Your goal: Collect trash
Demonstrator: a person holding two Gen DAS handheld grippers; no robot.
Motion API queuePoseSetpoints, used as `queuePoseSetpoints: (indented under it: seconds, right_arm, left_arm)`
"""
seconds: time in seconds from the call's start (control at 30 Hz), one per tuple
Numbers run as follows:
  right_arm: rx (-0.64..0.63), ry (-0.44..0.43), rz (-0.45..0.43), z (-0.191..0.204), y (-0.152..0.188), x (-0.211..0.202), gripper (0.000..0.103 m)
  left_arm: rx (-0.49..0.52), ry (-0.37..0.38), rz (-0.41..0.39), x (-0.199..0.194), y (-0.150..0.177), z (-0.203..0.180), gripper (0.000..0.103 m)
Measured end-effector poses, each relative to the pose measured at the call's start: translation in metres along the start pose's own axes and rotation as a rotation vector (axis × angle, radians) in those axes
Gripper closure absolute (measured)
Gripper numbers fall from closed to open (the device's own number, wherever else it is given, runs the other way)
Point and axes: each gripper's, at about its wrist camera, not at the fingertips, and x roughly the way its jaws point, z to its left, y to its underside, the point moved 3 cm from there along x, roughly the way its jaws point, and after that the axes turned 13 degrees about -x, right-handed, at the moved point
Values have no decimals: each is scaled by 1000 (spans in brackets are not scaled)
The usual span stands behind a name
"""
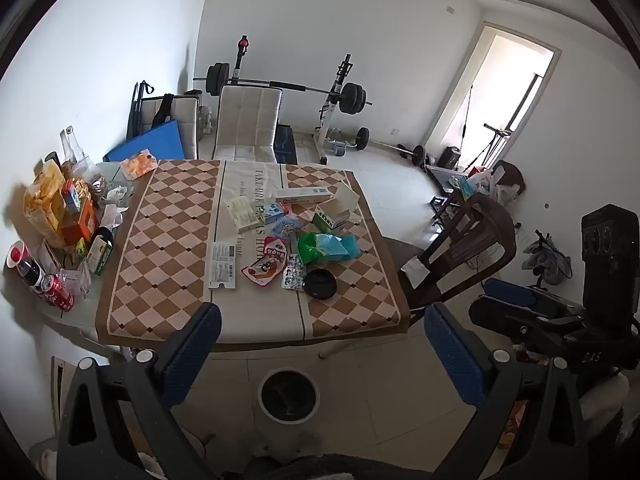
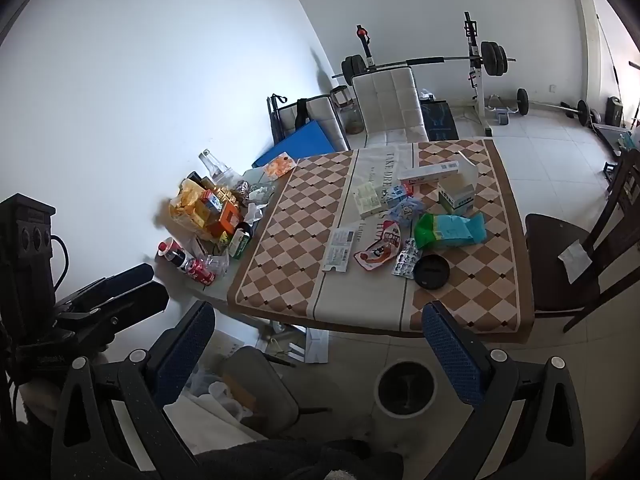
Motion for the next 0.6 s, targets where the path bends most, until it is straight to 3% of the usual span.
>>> queuePoseSetpoints:
  seconds: [0.2,0.6]
  right_arm:
    - [-1,-1,2,-1,0,0,0]
    - [-4,-11,2,0,-1,0,0]
  left_arm:
    - [-18,33,9,-2,1,6,0]
    - [-4,30,1,-4,-5,-1,0]
